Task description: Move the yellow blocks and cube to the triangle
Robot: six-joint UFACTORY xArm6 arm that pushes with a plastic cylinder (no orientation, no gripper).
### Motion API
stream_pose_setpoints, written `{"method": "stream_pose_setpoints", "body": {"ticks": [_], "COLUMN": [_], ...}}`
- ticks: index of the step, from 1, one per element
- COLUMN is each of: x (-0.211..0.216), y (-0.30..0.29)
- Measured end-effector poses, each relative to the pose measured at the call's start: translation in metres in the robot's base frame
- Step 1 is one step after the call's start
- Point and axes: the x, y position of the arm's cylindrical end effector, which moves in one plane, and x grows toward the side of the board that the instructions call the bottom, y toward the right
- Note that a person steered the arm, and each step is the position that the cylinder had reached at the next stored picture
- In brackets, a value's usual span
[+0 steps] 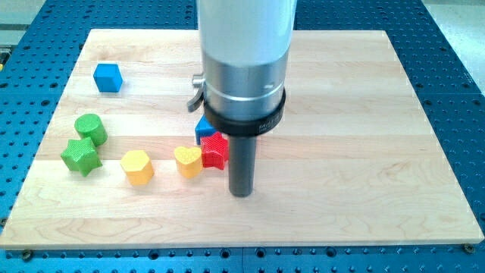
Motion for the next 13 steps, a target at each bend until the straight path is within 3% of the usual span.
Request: {"method": "stream_pose_setpoints", "body": {"ticks": [2,4,6,7,8,10,12,13], "x": [-0.024,0.008,-0.044,0.022,0.028,-0.047,-0.095,-0.107], "y": [-0.051,-0.074,-0.074,-0.065,-0.098,-0.159,-0.135,-0.152]}}
